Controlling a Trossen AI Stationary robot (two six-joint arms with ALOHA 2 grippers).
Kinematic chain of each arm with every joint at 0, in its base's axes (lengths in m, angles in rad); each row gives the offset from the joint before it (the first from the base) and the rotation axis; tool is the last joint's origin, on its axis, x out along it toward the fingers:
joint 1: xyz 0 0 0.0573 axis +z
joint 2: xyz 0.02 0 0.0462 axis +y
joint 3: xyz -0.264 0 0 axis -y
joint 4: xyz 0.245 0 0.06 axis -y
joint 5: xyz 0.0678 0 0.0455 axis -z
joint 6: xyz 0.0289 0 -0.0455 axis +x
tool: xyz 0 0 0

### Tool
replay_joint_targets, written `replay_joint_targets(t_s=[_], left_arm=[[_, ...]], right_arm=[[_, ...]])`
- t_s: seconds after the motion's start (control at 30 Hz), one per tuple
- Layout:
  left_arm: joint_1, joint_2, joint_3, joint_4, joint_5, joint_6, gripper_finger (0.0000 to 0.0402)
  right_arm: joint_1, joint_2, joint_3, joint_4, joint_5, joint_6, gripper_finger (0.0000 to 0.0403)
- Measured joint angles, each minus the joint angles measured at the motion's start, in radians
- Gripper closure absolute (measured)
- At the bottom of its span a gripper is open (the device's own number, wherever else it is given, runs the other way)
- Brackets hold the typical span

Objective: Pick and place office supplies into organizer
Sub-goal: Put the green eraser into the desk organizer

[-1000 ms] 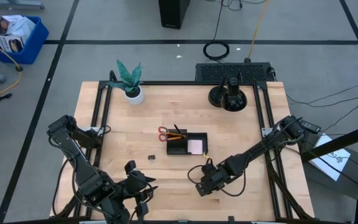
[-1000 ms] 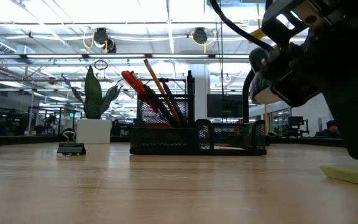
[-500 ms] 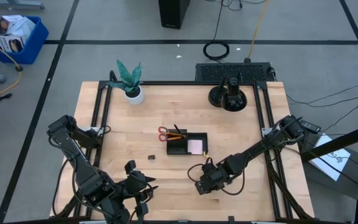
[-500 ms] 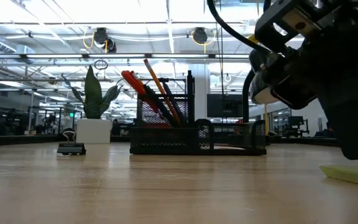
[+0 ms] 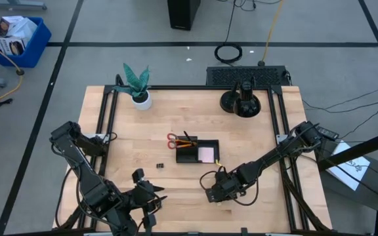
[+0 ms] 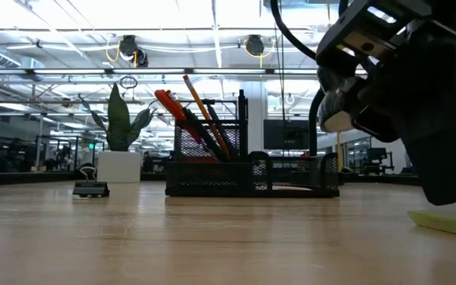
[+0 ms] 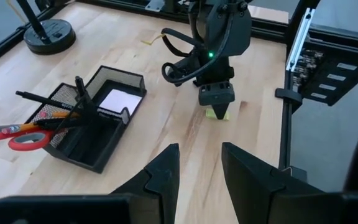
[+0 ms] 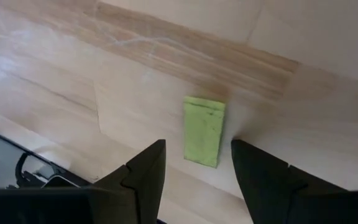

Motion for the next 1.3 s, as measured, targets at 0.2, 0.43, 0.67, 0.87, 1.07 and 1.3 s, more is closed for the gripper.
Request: replay_joint_targets(t_s=[0.2, 0.43, 0.67, 0.87, 1.07, 1.3], left_arm=[[0.0, 0.0, 0.0, 0.0, 0.0, 0.035, 0.0277], [0.0, 0.0, 0.0, 0.0, 0.0, 0.035, 0.0277], [0.0, 0.0, 0.0, 0.002, 0.0, 0.027, 0.0277], [0.0, 0.0, 0.0, 0.006, 0.0, 0.018, 0.0277], [0.0, 0.0, 0.0, 0.008, 0.0, -0.016, 0.0277], [0.005, 0.032, 0.0, 0.041, 0.0, -0.055, 0.0277]], right_arm=[[0.008, 0.0, 0.001, -0.041, -0.018, 0.031, 0.0222], [0.014, 0.0, 0.0, -0.056, -0.023, 0.049, 0.0233], [0.016, 0.0, -0.001, -0.029, 0.008, 0.021, 0.026], [0.016, 0.0, -0.002, -0.015, 0.019, -0.027, 0.0262], [0.016, 0.002, -0.003, 0.031, 0.033, -0.056, 0.0263], [0.016, 0.002, -0.003, 0.08, 0.086, -0.084, 0.0263]])
